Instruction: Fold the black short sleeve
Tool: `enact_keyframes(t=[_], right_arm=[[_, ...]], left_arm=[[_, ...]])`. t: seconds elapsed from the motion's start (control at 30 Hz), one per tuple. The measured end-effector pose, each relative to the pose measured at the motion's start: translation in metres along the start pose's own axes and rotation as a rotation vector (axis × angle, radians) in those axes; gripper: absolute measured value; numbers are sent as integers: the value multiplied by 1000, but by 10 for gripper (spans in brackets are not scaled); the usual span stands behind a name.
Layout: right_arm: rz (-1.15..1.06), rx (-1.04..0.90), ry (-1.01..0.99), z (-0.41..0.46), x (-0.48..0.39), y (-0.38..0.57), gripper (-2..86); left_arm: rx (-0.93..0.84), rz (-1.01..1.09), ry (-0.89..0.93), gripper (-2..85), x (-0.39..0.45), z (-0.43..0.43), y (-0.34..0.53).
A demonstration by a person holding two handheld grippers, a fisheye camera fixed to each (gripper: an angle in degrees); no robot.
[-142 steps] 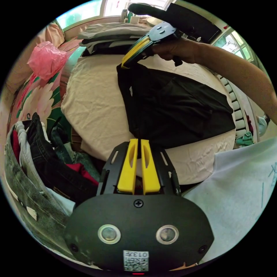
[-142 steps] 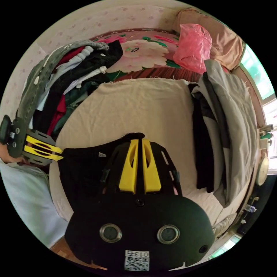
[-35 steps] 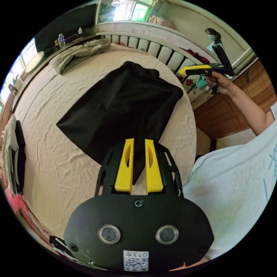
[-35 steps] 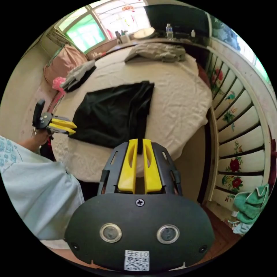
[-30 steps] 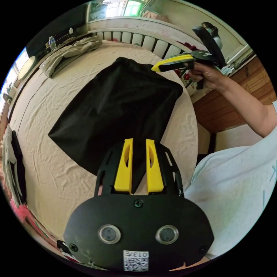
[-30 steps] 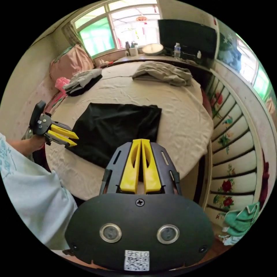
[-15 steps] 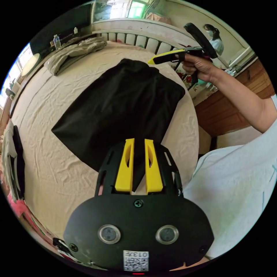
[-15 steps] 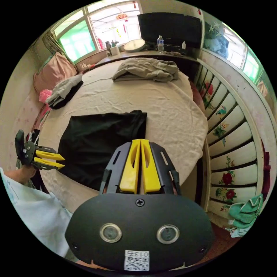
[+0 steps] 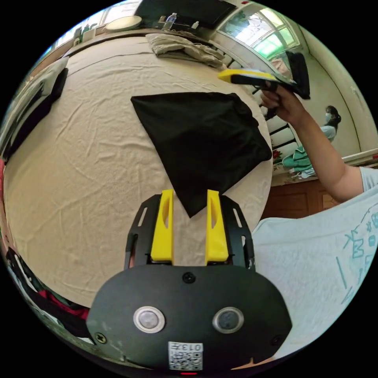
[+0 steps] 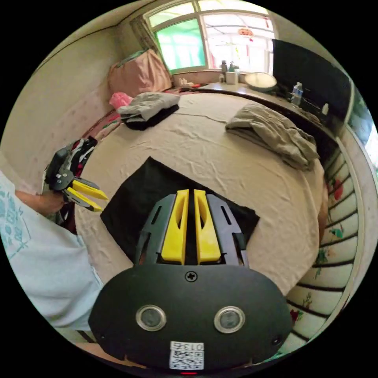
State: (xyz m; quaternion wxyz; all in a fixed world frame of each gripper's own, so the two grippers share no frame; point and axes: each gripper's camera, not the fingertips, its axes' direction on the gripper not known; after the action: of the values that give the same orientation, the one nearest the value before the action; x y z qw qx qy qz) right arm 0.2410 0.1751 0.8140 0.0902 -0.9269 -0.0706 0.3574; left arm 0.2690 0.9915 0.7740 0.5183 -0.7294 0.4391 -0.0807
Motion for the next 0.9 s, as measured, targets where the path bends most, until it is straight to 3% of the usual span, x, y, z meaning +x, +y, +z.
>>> enact_keyframes(t=[0.3,0.6,0.9], right_arm=[[-472,-285,-154,131,-41,-128,77],[-579,-431,-189,184,-53,-153,65],[-646,-375,-117,186,-69,-145,21]], left_arm=[[-44,-62,79,132,-16,-6,-11],[-36,-150,188,110,-45,-17,-25],[-47,-193,154,132,-51,-28,-37]])
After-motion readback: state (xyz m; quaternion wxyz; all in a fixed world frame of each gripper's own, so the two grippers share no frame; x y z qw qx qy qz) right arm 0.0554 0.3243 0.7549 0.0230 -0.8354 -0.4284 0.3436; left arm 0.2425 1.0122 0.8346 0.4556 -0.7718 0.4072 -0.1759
